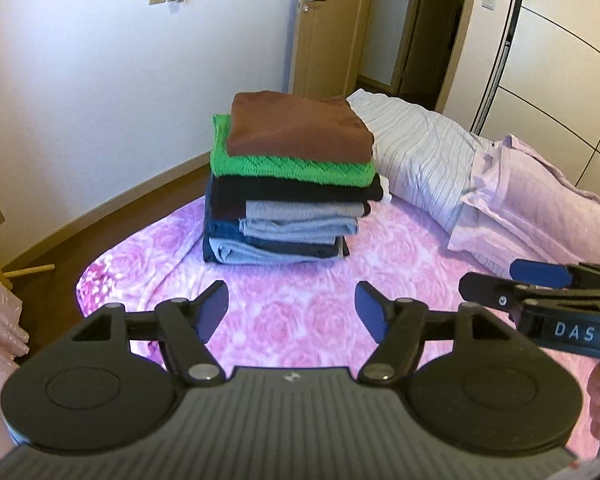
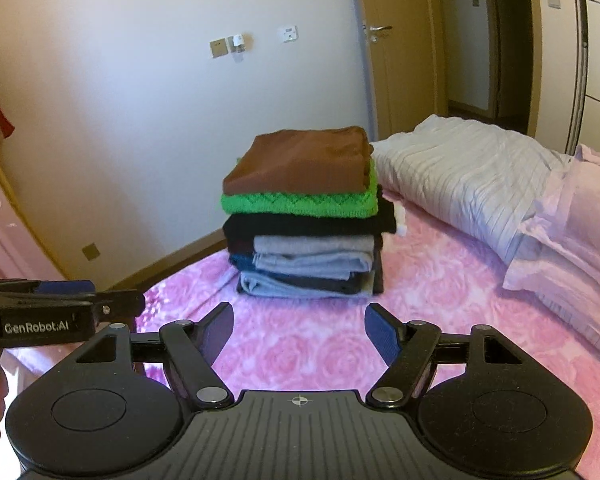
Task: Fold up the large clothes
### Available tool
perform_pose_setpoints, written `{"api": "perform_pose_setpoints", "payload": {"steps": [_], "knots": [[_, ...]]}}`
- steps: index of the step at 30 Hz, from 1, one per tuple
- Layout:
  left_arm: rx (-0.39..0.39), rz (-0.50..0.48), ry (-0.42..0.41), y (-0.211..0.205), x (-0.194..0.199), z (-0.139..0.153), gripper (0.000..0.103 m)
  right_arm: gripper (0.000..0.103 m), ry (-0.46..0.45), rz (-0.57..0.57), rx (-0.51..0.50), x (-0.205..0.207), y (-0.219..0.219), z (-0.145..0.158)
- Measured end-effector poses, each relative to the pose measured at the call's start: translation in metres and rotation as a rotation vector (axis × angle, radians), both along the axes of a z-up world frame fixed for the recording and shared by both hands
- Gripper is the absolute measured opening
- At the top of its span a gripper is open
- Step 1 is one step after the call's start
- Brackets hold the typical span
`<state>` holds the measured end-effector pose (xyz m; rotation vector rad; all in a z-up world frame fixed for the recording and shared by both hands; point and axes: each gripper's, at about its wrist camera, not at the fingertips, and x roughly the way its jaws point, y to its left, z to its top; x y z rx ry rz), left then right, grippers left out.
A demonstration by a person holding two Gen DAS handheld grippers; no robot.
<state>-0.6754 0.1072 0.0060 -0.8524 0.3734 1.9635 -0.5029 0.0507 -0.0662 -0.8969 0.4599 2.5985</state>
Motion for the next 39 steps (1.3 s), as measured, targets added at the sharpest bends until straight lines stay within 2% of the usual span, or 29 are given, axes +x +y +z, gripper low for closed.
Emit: {"api": "perform_pose_setpoints", "payload": {"steps": [15, 39], "knots": [[-0.012, 0.041, 0.008, -0.03, 0.022, -0.004, 0.067, 0.07, -0.022, 0.056, 0.006, 0.015, -0.019, -0.005], [-0.011, 0.017, 0.019, -0.013, 0.027, -0.002, 0.07, 0.07, -0.022, 0.033, 0.013, 0.02, -0.002, -0.003]]}}
